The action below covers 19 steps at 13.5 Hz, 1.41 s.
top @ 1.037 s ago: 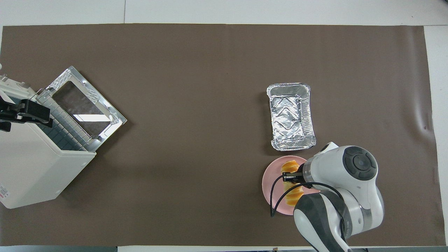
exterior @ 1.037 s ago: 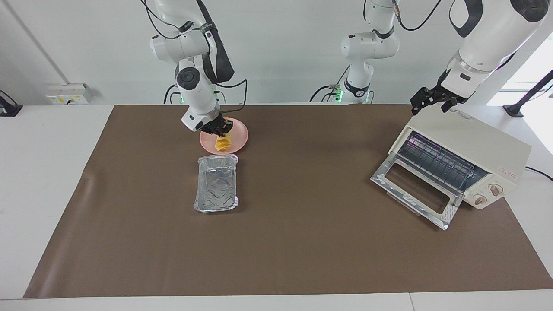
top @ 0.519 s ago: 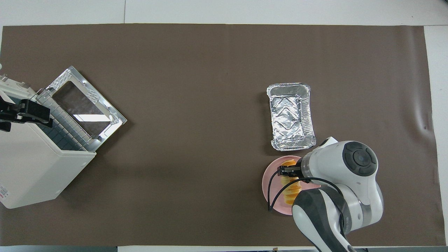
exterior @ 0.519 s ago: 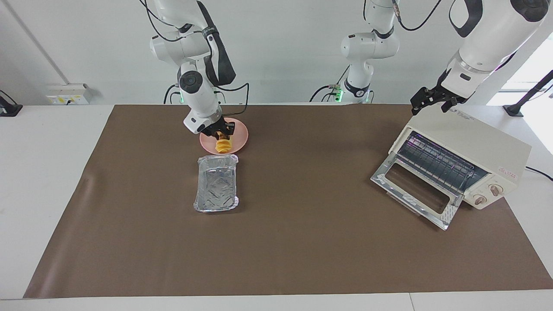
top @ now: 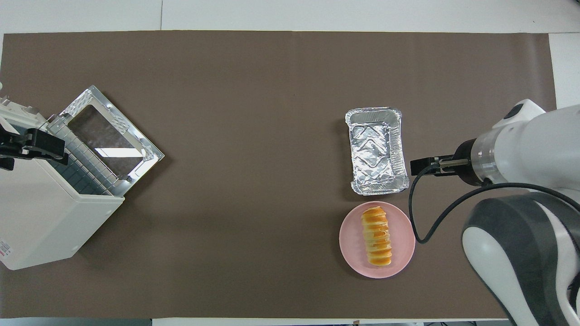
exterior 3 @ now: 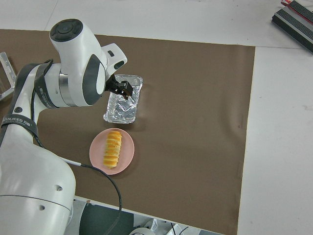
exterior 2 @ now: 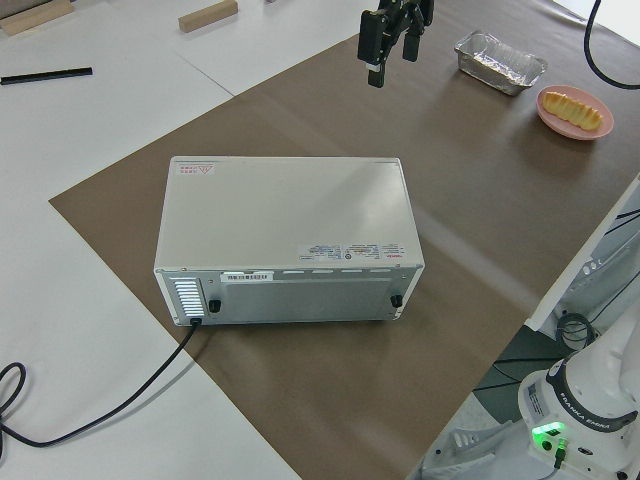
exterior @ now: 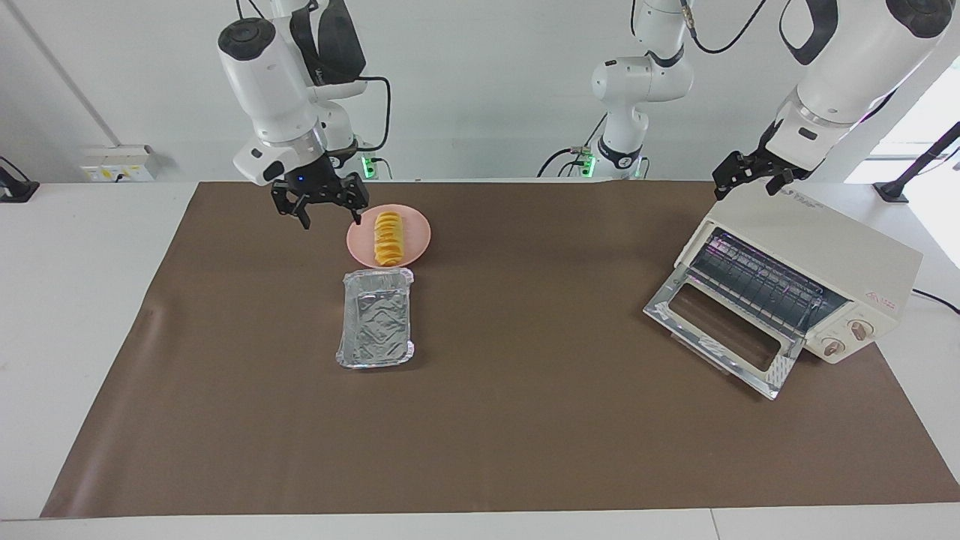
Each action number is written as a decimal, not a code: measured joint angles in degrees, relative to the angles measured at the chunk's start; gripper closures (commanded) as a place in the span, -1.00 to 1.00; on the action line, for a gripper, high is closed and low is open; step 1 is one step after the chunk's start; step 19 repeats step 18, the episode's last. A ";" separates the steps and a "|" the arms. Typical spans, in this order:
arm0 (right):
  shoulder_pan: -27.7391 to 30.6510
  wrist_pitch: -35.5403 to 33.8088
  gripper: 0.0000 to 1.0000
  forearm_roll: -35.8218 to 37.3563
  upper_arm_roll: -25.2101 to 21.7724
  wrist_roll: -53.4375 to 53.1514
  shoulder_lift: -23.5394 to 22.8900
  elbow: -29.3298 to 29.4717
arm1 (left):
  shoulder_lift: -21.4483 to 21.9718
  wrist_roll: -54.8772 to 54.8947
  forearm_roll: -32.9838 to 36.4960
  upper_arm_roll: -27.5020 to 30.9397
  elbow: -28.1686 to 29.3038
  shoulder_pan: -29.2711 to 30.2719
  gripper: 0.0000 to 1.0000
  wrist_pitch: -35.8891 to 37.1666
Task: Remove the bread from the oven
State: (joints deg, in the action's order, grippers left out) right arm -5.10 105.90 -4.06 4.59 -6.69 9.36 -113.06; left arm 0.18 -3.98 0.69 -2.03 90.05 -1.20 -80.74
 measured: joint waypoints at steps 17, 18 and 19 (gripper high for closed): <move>5.00 -17.19 -1.00 6.30 -3.32 3.69 -8.25 18.02 | 0.00 0.00 0.00 0.00 0.00 0.00 -1.00 0.00; 5.00 -17.19 -1.00 6.30 -3.32 3.69 -8.25 18.02 | 0.00 0.00 0.00 0.00 0.00 0.00 -1.00 0.00; 5.00 -17.19 -1.00 6.30 -3.32 3.69 -8.25 18.02 | 0.00 0.00 0.00 0.00 0.00 0.00 -1.00 0.00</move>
